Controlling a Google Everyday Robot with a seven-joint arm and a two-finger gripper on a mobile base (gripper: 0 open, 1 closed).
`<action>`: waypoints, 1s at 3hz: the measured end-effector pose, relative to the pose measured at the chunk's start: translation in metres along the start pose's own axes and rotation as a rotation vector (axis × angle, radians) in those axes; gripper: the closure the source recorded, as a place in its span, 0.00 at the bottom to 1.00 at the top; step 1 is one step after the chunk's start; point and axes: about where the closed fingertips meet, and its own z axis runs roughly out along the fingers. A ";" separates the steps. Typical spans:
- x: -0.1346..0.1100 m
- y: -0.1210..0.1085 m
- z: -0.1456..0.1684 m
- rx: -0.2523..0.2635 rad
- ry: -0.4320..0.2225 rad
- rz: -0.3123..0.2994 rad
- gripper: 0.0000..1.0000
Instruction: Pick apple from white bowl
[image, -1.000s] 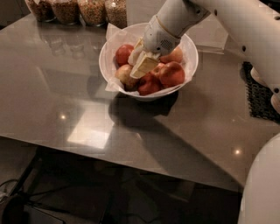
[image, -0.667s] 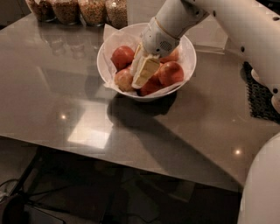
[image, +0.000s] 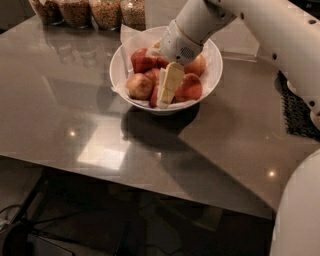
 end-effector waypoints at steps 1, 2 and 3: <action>0.000 0.000 0.000 0.000 0.000 0.000 0.00; 0.010 -0.005 -0.025 0.036 0.027 0.024 0.00; 0.023 -0.015 -0.065 0.103 0.076 0.058 0.00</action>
Offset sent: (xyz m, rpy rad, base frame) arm 0.0127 -0.0577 0.0423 -0.0452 -0.0468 -0.1070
